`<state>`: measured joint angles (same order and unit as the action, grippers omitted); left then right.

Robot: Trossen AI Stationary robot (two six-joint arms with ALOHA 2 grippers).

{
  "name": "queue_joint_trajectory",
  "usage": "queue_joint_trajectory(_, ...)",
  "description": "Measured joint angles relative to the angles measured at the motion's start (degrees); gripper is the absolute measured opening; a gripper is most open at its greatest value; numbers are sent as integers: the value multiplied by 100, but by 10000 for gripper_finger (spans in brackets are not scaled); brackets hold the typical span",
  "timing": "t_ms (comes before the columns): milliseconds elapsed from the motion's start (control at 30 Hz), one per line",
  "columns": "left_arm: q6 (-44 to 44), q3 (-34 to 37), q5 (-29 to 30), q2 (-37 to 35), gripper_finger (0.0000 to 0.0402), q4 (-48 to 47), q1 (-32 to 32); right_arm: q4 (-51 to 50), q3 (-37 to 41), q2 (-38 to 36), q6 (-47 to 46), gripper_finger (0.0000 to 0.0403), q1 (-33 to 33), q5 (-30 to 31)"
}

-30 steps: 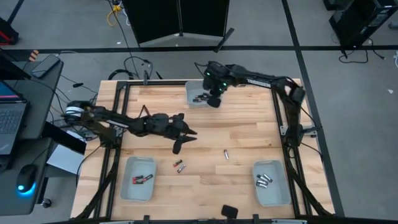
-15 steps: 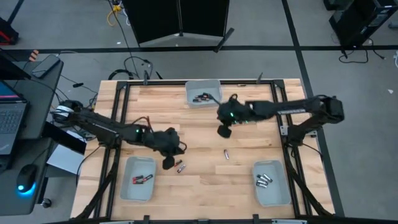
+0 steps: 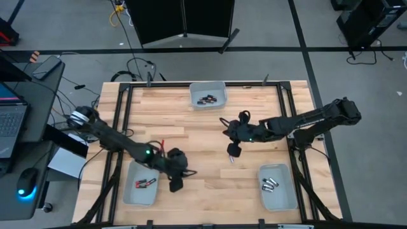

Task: Sort batteries
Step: Put the silver battery into the bottom right gray bin

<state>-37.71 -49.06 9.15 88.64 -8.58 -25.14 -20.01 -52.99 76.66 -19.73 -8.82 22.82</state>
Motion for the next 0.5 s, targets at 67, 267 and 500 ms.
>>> queue_joint_trajectory(67, -47, -230, 35, 215, 130, -248, -47, 40, -15, 0, -28, 23, -62, 26)
queue_joint_trajectory(267, -366, -876, 131, 829, 151, -1245, -129, 172, -15, 1, -111, 12, -295, 324)
queue_joint_trajectory(500, -1271, -1082, 234, 1206, 152, -1417, -124, 286, -15, 2, -170, 20, -577, 449)
